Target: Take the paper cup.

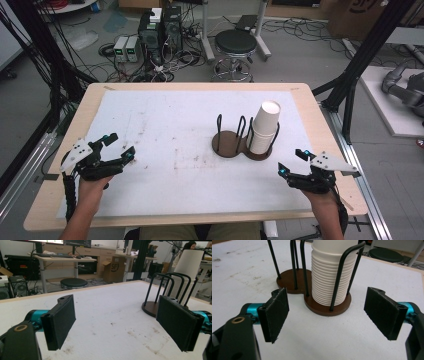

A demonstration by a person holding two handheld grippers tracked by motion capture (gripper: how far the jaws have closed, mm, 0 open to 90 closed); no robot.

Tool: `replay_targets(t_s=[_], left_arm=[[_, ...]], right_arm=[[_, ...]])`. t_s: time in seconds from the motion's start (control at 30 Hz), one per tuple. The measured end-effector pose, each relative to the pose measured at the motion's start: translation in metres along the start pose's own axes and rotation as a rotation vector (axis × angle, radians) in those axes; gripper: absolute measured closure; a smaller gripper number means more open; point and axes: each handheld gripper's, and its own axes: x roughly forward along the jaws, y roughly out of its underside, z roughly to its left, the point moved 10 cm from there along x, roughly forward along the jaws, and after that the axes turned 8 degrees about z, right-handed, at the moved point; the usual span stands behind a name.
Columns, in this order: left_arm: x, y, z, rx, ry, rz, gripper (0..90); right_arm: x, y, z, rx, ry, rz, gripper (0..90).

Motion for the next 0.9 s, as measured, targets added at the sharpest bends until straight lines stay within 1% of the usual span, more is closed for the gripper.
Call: replay_targets(t_s=[0.17, 0.23, 0.27, 0.47, 0.5, 0.63, 0.7, 0.73, 0.77, 0.8, 0.9], left_arm=[[0.003, 0.0, 0.002, -0.007, -0.001, -0.001, 15.9], [0.003, 0.0, 0.002, -0.007, 0.0, 0.001, 15.9], [0.003, 0.0, 0.001, -0.009, 0.001, 0.001, 15.9], [0.001, -0.001, 0.0, -0.001, 0.0, -0.002, 16.0], [0.001, 0.0, 0.001, 0.004, 0.0, 0.006, 16.2], [0.0, 0.002, 0.002, 0.017, 0.001, 0.007, 16.2], [-0.001, 0.002, 0.002, 0.002, 0.017, 0.001, 16.1], [-0.001, 0.002, 0.004, 0.008, 0.006, 0.005, 15.5], [-0.001, 0.002, 0.004, 0.008, 0.006, 0.005, 15.5], [0.0, 0.001, 0.003, 0.008, 0.013, -0.009, 15.5], [0.001, 0.001, 0.002, 0.006, 0.013, -0.005, 15.5]], right_arm=[[-0.001, -0.001, 0.0, 0.008, -0.004, -0.01, 20.2], [-0.001, -0.001, -0.002, 0.004, -0.001, -0.008, 20.2], [-0.002, 0.0, -0.002, 0.012, -0.003, -0.006, 20.2], [-0.005, -0.001, -0.001, 0.008, -0.001, -0.017, 20.2], [-0.006, -0.003, 0.0, 0.005, -0.002, -0.02, 20.2], [-0.006, -0.008, 0.002, 0.004, -0.007, -0.023, 20.2], [-0.006, -0.011, 0.003, -0.003, -0.007, -0.025, 20.3], [-0.007, -0.012, 0.004, 0.001, -0.01, -0.023, 20.3], [-0.007, -0.014, 0.004, 0.001, -0.007, -0.025, 20.2], [-0.008, -0.015, 0.004, -0.003, -0.007, -0.028, 20.2], [-0.011, -0.021, 0.004, -0.003, -0.003, -0.04, 20.2]])
